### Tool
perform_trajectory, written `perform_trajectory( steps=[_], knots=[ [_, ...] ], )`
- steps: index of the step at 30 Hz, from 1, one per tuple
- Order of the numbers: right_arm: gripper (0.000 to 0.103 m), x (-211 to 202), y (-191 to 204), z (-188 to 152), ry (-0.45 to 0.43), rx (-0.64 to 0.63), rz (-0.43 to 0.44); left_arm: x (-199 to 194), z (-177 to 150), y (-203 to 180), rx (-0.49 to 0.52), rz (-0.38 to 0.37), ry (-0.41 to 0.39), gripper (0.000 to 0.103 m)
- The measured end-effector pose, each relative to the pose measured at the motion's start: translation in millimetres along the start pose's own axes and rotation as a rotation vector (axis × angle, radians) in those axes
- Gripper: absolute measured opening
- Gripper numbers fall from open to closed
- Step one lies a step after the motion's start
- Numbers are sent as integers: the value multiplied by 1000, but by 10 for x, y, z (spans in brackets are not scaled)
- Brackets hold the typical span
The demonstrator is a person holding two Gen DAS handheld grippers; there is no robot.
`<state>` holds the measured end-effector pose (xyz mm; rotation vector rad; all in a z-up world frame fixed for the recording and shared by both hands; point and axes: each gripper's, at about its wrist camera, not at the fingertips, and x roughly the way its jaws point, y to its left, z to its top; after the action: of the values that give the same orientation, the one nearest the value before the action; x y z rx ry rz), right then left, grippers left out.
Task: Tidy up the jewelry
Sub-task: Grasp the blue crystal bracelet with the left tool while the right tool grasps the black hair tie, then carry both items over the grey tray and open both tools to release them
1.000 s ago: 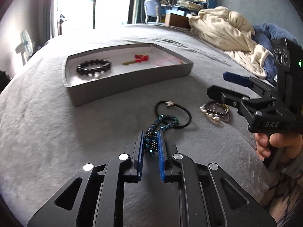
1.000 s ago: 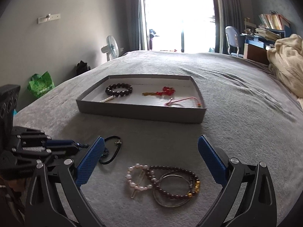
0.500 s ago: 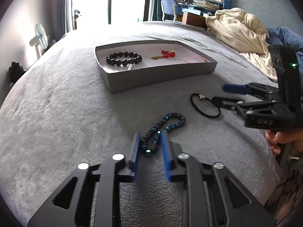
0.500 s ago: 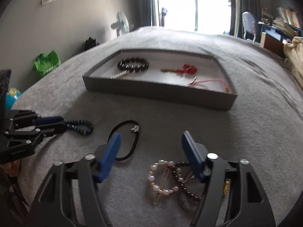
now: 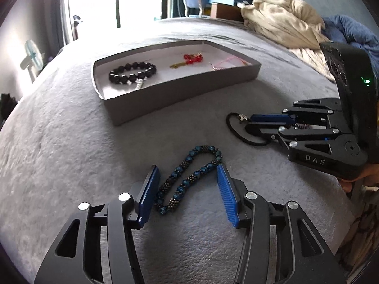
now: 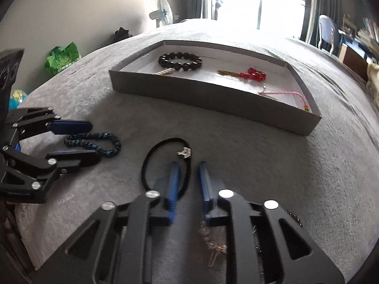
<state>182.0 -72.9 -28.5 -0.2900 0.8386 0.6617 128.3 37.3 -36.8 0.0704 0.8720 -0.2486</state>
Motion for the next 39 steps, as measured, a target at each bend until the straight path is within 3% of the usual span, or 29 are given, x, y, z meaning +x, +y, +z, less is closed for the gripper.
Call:
perform_trajectory(
  steps=[1,6,9,18,27,39],
  knots=[
    [7,-2,8,-4,-2,-4,-2,3,-8,-4,2,-3,3,47],
    [4,-44,-14,-18,-23,7,5,-49,-38,-29,14,-5,-15,13],
    [3,-83,-24,-26,-40,13,7,-126,-44,-97,40,19,-49,13],
    [3,-275,-89,16,-105,48,35,-397,99,-52,-7,19,-135,13],
    [3,-552,-186,260,-188,74,61,-565,371,-50,-18,49,-173,13],
    [3,-690,-423,487,-217,106,37,-573,634,98,-72,22,-202,13]
  ],
)
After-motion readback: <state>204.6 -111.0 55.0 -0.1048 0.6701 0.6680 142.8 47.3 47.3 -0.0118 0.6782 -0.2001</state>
